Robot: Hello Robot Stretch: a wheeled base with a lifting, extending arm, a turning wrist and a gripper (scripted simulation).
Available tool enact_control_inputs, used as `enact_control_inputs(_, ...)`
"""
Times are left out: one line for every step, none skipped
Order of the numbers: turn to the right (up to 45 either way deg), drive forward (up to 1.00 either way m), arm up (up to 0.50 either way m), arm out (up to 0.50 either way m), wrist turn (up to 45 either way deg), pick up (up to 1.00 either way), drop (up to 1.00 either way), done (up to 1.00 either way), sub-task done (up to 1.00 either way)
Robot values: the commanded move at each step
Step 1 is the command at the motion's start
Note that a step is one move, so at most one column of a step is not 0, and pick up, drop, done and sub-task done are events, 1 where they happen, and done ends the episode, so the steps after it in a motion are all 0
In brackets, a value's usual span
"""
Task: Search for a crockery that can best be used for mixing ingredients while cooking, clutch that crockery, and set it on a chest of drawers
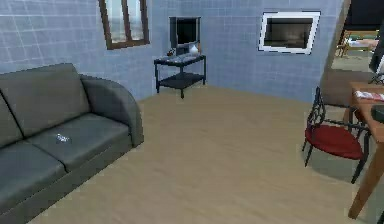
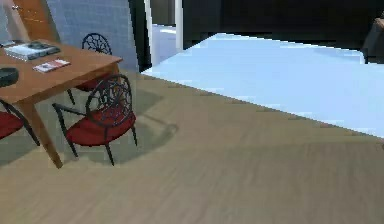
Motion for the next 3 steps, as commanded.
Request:
enact_control_inputs(33.0,0.0,0.0,0.0,0.0,0.0,0.0,0.0,0.0)
enact_control_inputs(0.0,1.0,0.0,0.0,0.0,0.0,0.0,0.0,0.0)
enact_control_inputs(0.0,0.1,0.0,0.0,0.0,0.0,0.0,0.0,0.0)
